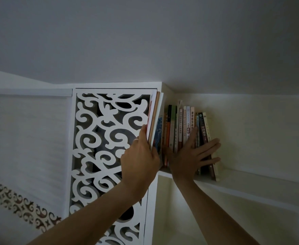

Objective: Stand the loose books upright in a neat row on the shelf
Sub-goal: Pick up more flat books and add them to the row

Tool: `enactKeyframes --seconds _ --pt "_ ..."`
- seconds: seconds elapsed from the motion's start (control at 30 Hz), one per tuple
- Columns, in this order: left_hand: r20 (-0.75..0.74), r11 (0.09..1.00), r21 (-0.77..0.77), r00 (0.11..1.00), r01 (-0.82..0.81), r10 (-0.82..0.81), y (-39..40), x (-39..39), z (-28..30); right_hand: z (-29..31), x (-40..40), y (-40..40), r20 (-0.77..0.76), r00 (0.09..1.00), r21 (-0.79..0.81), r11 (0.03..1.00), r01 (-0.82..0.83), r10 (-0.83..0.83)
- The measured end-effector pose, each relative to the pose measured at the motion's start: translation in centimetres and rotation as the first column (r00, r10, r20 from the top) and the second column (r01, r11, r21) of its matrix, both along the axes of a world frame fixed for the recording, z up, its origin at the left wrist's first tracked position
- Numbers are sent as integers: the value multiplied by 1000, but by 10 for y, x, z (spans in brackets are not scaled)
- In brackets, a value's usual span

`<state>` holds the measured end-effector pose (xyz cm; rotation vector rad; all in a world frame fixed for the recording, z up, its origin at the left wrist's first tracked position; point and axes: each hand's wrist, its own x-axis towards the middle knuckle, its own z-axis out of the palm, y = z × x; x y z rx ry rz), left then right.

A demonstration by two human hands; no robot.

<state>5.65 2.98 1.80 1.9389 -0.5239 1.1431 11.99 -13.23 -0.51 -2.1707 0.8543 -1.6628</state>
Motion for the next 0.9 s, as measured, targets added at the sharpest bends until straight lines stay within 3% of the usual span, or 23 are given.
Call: enactKeyframes --seconds 0.33,0.57,0.9 --pt "-17 1000 13 1000 -1 1 7 -10 5 0 27 11 96 995 -5 1000 13 -12" --pt "-26 1000 -7 1000 9 -9 -6 -16 13 4 20 -4 45 999 -111 994 15 -10" --pt "-53 994 -99 998 41 -46 -10 -12 19 12 26 -4 14 998 -119 991 56 -55"
